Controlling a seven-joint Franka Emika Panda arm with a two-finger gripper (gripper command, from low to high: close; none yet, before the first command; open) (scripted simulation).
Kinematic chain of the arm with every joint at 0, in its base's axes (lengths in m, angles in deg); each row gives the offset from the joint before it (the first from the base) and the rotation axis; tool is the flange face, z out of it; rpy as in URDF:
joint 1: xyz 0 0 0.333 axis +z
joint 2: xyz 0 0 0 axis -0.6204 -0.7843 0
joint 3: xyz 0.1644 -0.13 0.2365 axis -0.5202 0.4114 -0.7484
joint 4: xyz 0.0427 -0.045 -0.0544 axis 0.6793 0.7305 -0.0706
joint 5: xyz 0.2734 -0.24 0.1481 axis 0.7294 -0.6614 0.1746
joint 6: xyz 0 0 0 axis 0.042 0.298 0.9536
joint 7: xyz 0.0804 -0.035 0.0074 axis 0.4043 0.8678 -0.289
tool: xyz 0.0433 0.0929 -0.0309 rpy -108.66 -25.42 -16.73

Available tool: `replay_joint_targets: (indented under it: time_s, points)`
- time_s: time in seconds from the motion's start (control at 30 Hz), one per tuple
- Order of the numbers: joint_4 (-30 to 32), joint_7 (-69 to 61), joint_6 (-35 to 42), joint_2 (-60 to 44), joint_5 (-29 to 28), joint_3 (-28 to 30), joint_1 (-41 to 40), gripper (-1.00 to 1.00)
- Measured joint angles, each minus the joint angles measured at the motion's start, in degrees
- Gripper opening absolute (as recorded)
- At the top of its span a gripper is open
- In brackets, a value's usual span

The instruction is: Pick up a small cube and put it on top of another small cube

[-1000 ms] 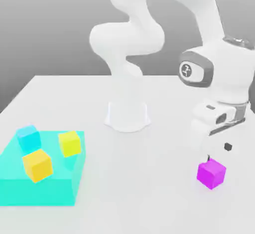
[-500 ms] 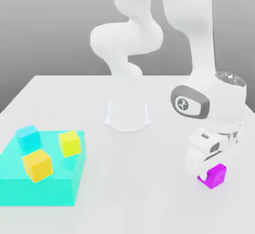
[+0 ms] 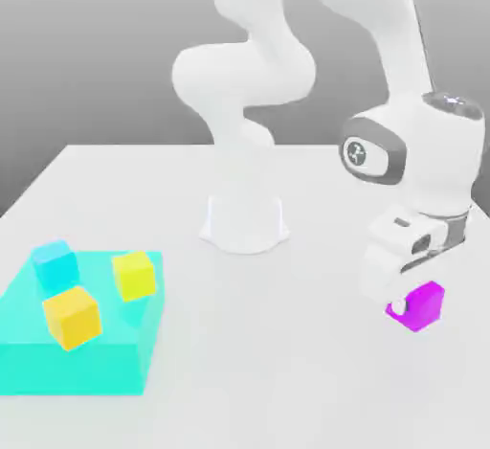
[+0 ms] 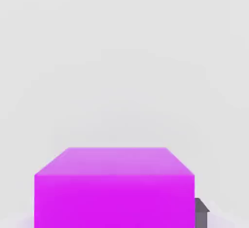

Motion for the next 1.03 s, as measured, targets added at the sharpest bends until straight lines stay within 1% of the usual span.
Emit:
replay_joint_targets:
  time_s: [0.2,0.37,0.5,0.57,0.67,0.7,0.9,0.97,1.03]
  points:
    - [-4.29,14.19,9.19,4.38,-0.12,8.04,-15.21,-1.00]
    - [-7.92,24.47,16.74,8.73,2.61,13.94,-26.59,-1.00]
    - [-10.50,31.44,22.18,12.27,5.54,19.03,-32.91,-1.00]
    - [-10.87,33.89,21.82,11.77,6.55,21.11,-35.09,-1.00]
    - [-9.38,34.43,15.69,7.19,7.08,21.54,-36.04,-1.00]
    - [-9.08,34.44,14.53,6.33,7.15,21.56,-36.12,1.00]
    - [-8.93,34.50,13.98,5.90,7.11,21.55,-36.12,1.00]
    - [-9.65,34.68,16.68,7.86,6.89,21.57,-36.13,1.00]
    - [-10.81,34.81,21.09,11.09,6.73,21.54,-36.15,1.00]
